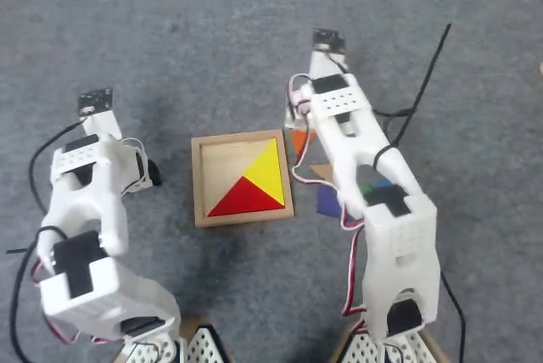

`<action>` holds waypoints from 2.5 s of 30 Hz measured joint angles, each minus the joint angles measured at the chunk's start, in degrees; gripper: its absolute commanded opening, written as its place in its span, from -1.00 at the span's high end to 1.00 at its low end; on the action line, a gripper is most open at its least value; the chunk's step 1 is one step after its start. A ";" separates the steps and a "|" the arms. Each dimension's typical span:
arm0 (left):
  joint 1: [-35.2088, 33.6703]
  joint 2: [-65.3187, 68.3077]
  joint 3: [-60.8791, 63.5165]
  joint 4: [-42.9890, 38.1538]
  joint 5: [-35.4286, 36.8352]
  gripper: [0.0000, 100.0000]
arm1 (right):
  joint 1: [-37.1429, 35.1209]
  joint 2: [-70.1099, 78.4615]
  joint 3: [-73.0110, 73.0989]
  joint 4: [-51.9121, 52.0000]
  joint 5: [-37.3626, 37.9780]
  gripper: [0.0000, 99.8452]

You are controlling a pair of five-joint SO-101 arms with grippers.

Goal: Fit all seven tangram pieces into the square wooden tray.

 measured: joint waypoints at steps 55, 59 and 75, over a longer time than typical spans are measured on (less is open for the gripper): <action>0.00 0.00 0.00 0.00 0.00 0.56 | 12.04 1.49 -0.09 0.09 10.46 0.93; 0.00 0.00 0.00 0.00 0.00 0.56 | 2.55 -2.90 -0.09 0.09 10.46 0.76; 0.00 0.00 0.00 0.00 0.00 0.56 | -5.01 0.62 -0.26 -0.35 10.55 0.77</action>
